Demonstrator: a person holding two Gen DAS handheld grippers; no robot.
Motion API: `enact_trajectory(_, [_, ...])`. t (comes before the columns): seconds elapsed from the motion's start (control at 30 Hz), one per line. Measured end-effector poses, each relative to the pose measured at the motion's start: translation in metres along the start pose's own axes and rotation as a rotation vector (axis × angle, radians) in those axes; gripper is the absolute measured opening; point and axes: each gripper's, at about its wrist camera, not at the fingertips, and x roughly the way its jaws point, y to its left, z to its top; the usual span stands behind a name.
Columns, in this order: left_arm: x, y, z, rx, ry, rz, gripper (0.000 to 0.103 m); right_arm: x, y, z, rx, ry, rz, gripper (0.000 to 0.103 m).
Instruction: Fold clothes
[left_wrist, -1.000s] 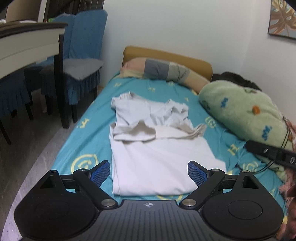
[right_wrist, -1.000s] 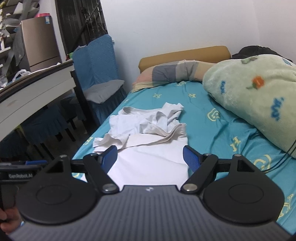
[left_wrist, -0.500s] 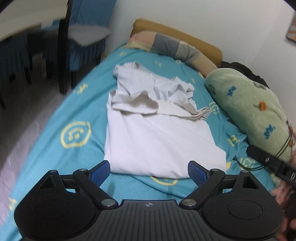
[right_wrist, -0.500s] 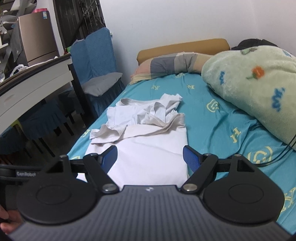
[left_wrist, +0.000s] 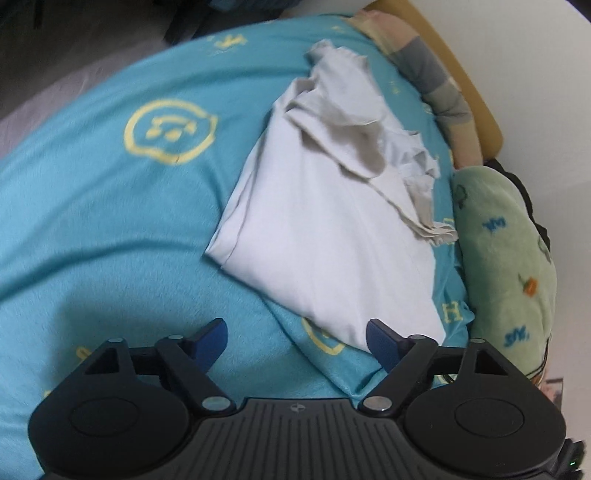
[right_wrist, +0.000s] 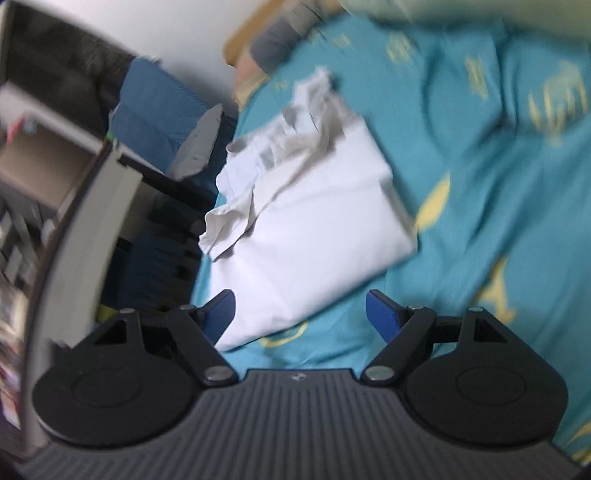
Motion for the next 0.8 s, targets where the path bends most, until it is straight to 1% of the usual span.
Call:
enact_trajectory(0.03, [0.002, 0.001, -0.001, -0.003, 0.000, 0.006, 0.077, 0.005, -0.006, -0.001, 0.053, 0.018, 0.019, 0.080])
enact_trajectory(0.07, [0.005, 0.003, -0.002, -0.006, -0.001, 0.010, 0.077, 0.011, -0.012, -0.001, 0.103, 0.037, 0.037, 0.079])
enact_trajectory(0.1, [0.005, 0.003, 0.000, -0.012, -0.010, -0.005, 0.077, 0.017, -0.018, -0.001, 0.152, 0.055, 0.054, 0.074])
enact_trajectory(0.13, [0.006, 0.003, 0.001, -0.019, -0.019, -0.019, 0.076, 0.023, -0.023, -0.002, 0.192, 0.070, 0.065, 0.073])
enact_trajectory(0.17, [0.007, 0.003, 0.003, -0.027, -0.028, -0.032, 0.071, 0.027, -0.026, -0.002, 0.216, 0.071, 0.065, 0.073])
enact_trajectory(0.2, [0.008, 0.005, 0.005, -0.048, -0.038, -0.039, 0.069, 0.031, -0.029, -0.001, 0.233, 0.064, 0.063, 0.073])
enact_trajectory(0.27, [0.013, 0.012, 0.012, -0.110, -0.064, -0.069, 0.057, 0.039, -0.034, 0.001, 0.266, 0.051, 0.057, 0.072])
enact_trajectory(0.3, [0.016, 0.015, 0.014, -0.134, -0.069, -0.083, 0.053, 0.041, -0.036, 0.003, 0.280, 0.035, 0.057, 0.070])
enact_trajectory(0.33, [0.019, 0.018, 0.017, -0.158, -0.075, -0.097, 0.046, 0.043, -0.039, 0.006, 0.292, 0.012, 0.057, 0.068])
enact_trajectory(0.37, [0.021, 0.021, 0.020, -0.180, -0.080, -0.110, 0.037, 0.045, -0.041, 0.009, 0.303, -0.009, 0.055, 0.066])
enact_trajectory(0.4, [0.023, 0.022, 0.022, -0.188, -0.084, -0.114, 0.031, 0.047, -0.043, 0.011, 0.312, -0.026, 0.051, 0.060])
enact_trajectory(0.43, [0.024, 0.024, 0.023, -0.195, -0.089, -0.119, 0.021, 0.049, -0.043, 0.013, 0.317, -0.035, 0.044, 0.051])
enact_trajectory(0.47, [0.025, 0.025, 0.024, -0.196, -0.094, -0.126, 0.014, 0.052, -0.043, 0.014, 0.314, -0.039, 0.031, 0.046])
enact_trajectory(0.5, [0.025, 0.026, 0.025, -0.199, -0.100, -0.137, 0.013, 0.054, -0.042, 0.014, 0.305, -0.042, 0.015, 0.033])
enact_trajectory(0.53, [0.024, 0.026, 0.025, -0.199, -0.105, -0.154, 0.010, 0.056, -0.042, 0.015, 0.295, -0.045, -0.003, 0.021])
enact_trajectory(0.63, [0.015, 0.016, 0.025, -0.153, -0.121, -0.165, 0.008, 0.054, -0.035, 0.016, 0.255, -0.060, -0.012, 0.012])
enact_trajectory(0.67, [0.010, 0.013, 0.024, -0.149, -0.128, -0.177, 0.007, 0.051, -0.031, 0.017, 0.232, -0.070, -0.004, 0.011])
enact_trajectory(0.7, [0.004, 0.013, 0.022, -0.164, -0.139, -0.208, 0.006, 0.046, -0.026, 0.017, 0.214, -0.084, 0.011, 0.010])
enact_trajectory(0.8, [-0.017, 0.013, 0.018, -0.169, -0.195, -0.276, 0.005, 0.027, -0.011, 0.017, 0.188, -0.133, 0.078, 0.009])
